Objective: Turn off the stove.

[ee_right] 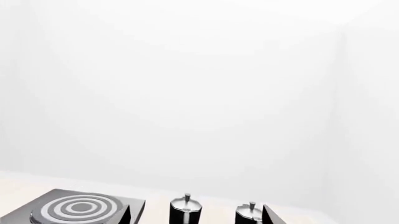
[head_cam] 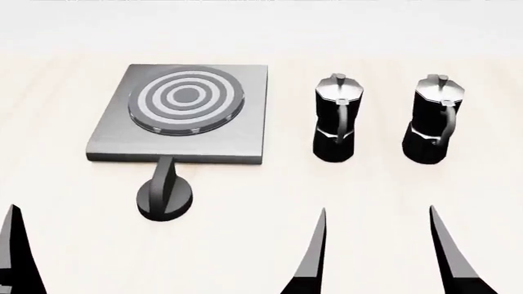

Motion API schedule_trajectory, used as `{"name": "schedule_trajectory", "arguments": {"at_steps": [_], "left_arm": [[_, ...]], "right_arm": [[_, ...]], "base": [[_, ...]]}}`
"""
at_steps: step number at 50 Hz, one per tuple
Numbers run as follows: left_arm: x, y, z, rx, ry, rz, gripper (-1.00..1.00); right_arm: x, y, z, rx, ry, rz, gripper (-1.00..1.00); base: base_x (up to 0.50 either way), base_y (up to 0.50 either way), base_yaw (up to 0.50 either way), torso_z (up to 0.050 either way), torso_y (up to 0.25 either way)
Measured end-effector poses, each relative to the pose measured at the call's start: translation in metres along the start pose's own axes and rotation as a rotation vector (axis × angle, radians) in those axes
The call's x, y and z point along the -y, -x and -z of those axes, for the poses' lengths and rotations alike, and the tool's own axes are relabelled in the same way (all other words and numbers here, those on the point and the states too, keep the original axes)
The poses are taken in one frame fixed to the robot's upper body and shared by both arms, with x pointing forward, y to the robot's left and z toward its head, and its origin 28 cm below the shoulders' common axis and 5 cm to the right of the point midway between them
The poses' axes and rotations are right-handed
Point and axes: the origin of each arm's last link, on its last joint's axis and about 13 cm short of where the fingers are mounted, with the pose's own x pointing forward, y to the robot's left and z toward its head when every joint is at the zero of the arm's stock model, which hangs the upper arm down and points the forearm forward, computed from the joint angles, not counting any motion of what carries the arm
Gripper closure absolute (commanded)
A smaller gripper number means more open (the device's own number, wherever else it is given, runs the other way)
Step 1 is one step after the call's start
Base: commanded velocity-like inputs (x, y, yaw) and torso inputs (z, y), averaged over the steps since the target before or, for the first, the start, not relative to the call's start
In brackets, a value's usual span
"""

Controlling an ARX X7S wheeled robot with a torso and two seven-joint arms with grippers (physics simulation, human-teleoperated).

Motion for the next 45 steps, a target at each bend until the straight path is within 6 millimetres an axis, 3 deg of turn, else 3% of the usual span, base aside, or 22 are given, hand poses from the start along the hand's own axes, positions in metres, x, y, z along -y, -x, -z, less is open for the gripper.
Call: {"name": "schedule_trajectory", "arguments": {"at_steps": [45], "left_arm": [[0.0005, -0.0009, 0.0037, -0.01, -0.011, -0.003, -1.0]], "right_arm": [[-0.001, -0.0013, 0.0016, -0.008, -0.01, -0.011, -1.0]], "base": [[0.21, 0.0, 0.0, 0.0, 0.0]]}}
